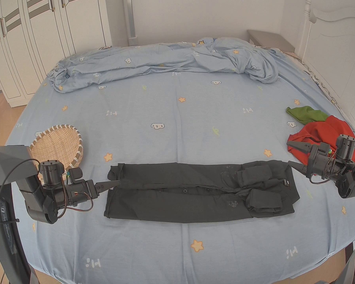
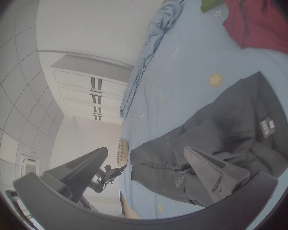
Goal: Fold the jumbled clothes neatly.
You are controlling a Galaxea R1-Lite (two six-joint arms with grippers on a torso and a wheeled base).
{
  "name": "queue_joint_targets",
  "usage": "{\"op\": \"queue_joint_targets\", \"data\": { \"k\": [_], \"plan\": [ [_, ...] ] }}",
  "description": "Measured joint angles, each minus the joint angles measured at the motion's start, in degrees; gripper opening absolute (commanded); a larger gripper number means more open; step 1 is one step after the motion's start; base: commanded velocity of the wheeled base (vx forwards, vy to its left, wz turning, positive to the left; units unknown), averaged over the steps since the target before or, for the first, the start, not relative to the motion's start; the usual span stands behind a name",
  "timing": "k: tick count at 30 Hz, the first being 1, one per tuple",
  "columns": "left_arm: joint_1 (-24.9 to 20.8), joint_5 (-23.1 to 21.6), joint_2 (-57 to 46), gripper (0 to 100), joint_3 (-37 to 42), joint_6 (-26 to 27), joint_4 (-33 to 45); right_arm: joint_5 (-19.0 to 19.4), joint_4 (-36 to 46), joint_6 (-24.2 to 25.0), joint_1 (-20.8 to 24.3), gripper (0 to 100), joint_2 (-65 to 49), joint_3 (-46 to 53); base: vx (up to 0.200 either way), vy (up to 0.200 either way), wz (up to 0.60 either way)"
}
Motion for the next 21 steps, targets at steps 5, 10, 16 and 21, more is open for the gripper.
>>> {"op": "queue_joint_targets", "data": {
  "k": [5, 10, 16, 21],
  "plan": [
    [-0.2, 0.1, 3.0, 100, -2.5, 0.0, 0.1, 0.0, 0.0, 0.1, -0.5, 100, -0.1, -0.3, 0.000, 0.000, 0.00],
    [-0.8, 1.5, 5.3, 100, -4.8, 0.0, 0.5, 0.0, 0.0, 0.2, -0.4, 100, -0.2, -0.3, 0.000, 0.000, 0.00],
    [-1.6, 5.1, 7.6, 100, -7.2, 0.0, 0.3, 0.0, 0.0, 0.4, -0.5, 100, -0.2, -0.3, 0.000, 0.000, 0.00],
    [-1.8, 6.8, 9.0, 100, -8.6, 0.0, -0.2, 0.1, 0.0, 0.4, -0.5, 100, -0.3, -0.1, 0.000, 0.000, 0.00]
  ]
}}
